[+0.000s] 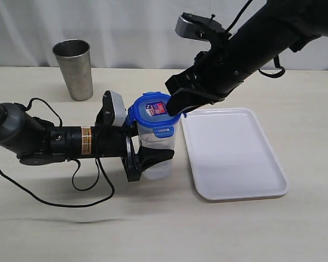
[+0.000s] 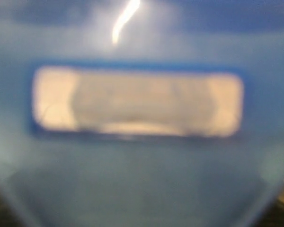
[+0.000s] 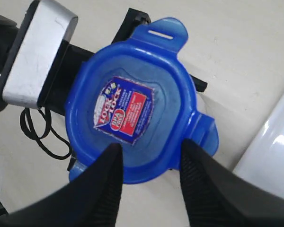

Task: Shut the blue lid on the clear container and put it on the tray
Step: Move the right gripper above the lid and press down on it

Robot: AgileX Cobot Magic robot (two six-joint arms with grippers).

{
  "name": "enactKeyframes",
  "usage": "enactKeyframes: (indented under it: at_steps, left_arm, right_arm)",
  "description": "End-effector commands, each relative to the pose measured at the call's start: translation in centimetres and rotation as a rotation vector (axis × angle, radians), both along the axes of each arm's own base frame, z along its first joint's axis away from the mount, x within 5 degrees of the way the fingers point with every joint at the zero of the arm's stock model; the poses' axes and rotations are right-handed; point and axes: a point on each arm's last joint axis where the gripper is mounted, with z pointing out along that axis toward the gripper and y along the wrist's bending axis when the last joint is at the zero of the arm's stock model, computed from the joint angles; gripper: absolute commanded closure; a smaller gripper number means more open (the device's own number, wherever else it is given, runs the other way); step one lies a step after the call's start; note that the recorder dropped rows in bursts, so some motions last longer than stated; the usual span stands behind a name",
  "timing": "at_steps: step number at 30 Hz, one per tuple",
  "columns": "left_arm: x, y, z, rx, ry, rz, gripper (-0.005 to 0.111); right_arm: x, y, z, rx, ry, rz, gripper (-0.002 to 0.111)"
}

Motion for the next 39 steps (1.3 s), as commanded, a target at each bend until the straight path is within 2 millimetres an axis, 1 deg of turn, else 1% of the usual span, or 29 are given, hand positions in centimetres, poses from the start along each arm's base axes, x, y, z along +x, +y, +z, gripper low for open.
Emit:
enactKeyframes:
  at_steps: [1,5,9,11,13,14,16,18,20,25,32,36,39]
  left_arm:
    - [0.4,0.4,-0.7,0.071,0.0,0.038,0.107]
    - [0.4,0.4,-0.7,0.071,0.0,0.038,0.107]
    - [0.4,0.4,-0.7,0.071,0.0,0.038,0.107]
    - [0.4,0.4,-0.7,0.071,0.0,0.038,0.107]
    - [0.4,0.4,-0.7,0.071,0.0,0.038,0.107]
    - [0.4,0.4,-0.7,0.071,0.0,0.038,0.107]
    - [0.4,0.4,-0.7,0.071,0.0,0.038,0.107]
    - [0.4,0.4,-0.7,0.071,0.0,0.038,0.107]
    - [0.4,0.4,-0.7,0.071,0.0,0.038,0.107]
    - [0.4,0.4,-0.7,0.071,0.0,0.038,0.107]
    - [0.4,0.4,-0.7,0.071,0.0,0.038,0.107]
    - [0.4,0.4,-0.7,0.071,0.0,0.038,0.107]
    - [0.4,0.4,-0.7,0.071,0.0,0.038,0.107]
  right_arm:
    - [0.1,0.1,-0.3,-0.012,0.023,-0.007,0.07]
    - [0.8,0.4,-2.1,-0.013,0.063,-0.018,0.07]
    - [0.7,0.8,-2.0,0.03,0.075,-0.003,0.07]
    - [0.5,1.1,-2.6,0.051,0.122,0.042,0.07]
    - [0.6,1.2,-3.5,0.042,0.15,0.051,0.07]
    - [0.7,1.3,-3.6,0.044,0.147,0.061,0.07]
    - [0.5,1.5,-3.4,0.074,0.147,0.093,0.068]
    - [0.3,1.8,-3.1,0.122,0.151,0.12,0.06]
    - [0.3,1.8,-3.0,0.124,0.154,0.117,0.055]
    - [0.3,1.8,-3.3,0.112,0.161,0.121,0.061]
    - [-0.1,2.1,-3.0,0.163,0.19,0.142,0.061]
    - [-0.1,2.1,-3.0,0.161,0.197,0.148,0.061]
    - [-0.1,1.9,-3.2,0.132,0.202,0.134,0.064]
